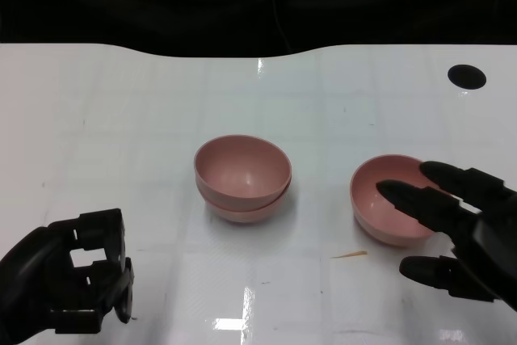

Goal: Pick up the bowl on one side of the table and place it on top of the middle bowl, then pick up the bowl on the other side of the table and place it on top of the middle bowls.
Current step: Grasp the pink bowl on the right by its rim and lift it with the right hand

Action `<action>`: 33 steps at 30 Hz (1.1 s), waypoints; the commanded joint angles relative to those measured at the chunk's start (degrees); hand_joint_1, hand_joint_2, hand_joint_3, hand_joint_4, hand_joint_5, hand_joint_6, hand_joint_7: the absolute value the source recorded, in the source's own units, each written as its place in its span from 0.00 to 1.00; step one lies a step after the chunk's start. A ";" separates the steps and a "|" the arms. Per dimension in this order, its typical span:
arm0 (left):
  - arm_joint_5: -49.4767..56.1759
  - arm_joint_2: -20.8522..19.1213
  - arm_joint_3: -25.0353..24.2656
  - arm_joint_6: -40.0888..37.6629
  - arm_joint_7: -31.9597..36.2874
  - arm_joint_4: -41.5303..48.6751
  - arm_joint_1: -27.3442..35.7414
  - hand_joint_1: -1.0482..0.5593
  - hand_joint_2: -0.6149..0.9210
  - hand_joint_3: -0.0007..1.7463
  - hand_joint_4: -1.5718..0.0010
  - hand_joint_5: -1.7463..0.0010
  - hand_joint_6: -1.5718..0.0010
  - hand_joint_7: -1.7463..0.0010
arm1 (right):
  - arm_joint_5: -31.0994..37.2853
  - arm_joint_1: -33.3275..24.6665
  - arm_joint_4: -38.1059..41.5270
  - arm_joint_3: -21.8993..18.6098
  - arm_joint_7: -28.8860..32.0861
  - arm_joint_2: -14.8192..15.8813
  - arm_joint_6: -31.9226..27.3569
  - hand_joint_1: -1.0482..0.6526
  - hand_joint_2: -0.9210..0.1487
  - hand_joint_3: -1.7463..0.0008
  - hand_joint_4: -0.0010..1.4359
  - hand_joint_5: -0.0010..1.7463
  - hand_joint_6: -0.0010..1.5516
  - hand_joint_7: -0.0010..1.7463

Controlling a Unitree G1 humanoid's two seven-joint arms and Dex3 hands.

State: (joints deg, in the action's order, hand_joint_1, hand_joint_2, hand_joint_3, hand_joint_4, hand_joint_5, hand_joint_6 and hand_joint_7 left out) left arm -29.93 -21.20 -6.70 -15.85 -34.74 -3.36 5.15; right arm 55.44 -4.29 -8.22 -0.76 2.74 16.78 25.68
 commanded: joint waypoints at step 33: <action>0.38 1.07 -1.42 -2.84 0.28 -1.74 -0.01 0.79 0.90 0.78 0.39 0.00 0.50 0.00 | 0.49 20.28 29.37 22.01 8.73 6.93 -10.30 0.18 0.00 0.92 0.35 0.02 0.34 0.02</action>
State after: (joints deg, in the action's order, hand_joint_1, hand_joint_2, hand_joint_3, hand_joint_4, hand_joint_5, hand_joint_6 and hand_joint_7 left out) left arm -30.03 -19.89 -7.56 -18.98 -34.92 -4.50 5.09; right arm 56.37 15.10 20.27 20.78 10.74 22.43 15.39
